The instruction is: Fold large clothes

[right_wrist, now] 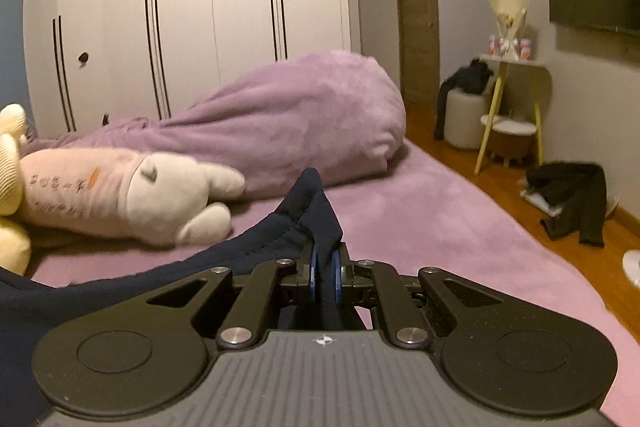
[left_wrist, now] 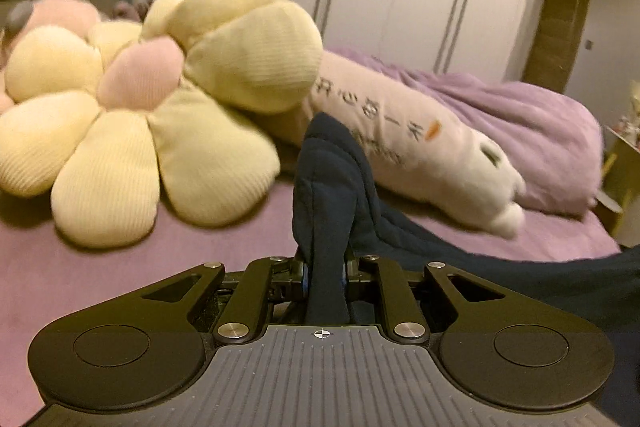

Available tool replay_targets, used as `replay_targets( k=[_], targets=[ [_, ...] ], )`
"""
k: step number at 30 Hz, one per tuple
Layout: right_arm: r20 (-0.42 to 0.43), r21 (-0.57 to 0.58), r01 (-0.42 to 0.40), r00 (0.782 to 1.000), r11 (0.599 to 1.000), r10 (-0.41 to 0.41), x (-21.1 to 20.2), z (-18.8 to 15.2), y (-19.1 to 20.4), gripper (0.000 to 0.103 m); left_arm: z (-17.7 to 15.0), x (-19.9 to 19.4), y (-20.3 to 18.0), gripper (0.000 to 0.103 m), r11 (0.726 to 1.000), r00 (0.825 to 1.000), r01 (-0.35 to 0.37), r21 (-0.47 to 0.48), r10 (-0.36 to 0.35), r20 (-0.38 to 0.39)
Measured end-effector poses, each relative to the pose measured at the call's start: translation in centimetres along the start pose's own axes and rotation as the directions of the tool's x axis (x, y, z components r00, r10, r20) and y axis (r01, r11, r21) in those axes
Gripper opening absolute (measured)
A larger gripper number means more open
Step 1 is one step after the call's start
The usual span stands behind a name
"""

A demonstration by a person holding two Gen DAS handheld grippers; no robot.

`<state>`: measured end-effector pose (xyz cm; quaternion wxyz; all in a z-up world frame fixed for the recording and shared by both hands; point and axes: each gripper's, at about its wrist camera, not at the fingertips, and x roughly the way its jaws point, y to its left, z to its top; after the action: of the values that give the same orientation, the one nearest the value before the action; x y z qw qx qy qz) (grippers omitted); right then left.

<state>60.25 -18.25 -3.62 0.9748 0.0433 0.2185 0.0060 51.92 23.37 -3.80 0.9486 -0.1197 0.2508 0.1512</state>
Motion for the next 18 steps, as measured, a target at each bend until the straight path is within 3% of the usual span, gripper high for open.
replay_targets(
  k=[3,5,7,12,15,17,18],
  targets=[
    [0.021,0.008,0.055,0.998,0.998,-0.055,3.1,-1.3,1.3,0.008,-1.9,2.9,-1.3,0.020,0.996,0.997,-0.072,0.046,0.071,0.039],
    [0.009,0.002,0.084,0.996,0.996,-0.084,4.9,-2.9,1.8,0.008,-4.1,5.1,-1.5,0.022,0.993,0.995,-0.095,0.074,0.094,0.017],
    [-0.033,-0.041,0.117,0.992,0.992,-0.118,7.1,-5.0,2.2,0.008,-6.1,7.1,-1.0,0.035,0.992,0.995,-0.093,0.082,0.096,-0.029],
    [-0.148,0.106,0.071,0.988,0.992,-0.055,10.5,-8.3,-0.7,0.012,-8.0,8.5,2.2,0.050,0.995,0.999,-0.021,-0.102,0.017,-0.040],
    [-0.139,0.145,0.056,0.990,0.988,-0.035,10.9,-8.7,-1.2,0.014,-8.0,8.7,4.0,0.073,0.977,0.999,-0.021,-0.212,0.010,-0.051],
    [-0.131,0.163,0.045,0.991,0.986,-0.024,10.6,-8.6,-1.4,0.016,-7.7,7.9,4.5,0.074,0.968,1.000,-0.015,-0.251,0.008,-0.029],
    [-0.115,0.189,0.034,0.993,0.981,-0.013,10.1,-8.5,-1.8,0.024,-7.4,7.0,4.7,0.075,0.965,0.999,-0.029,-0.262,0.025,-0.020]
  ],
)
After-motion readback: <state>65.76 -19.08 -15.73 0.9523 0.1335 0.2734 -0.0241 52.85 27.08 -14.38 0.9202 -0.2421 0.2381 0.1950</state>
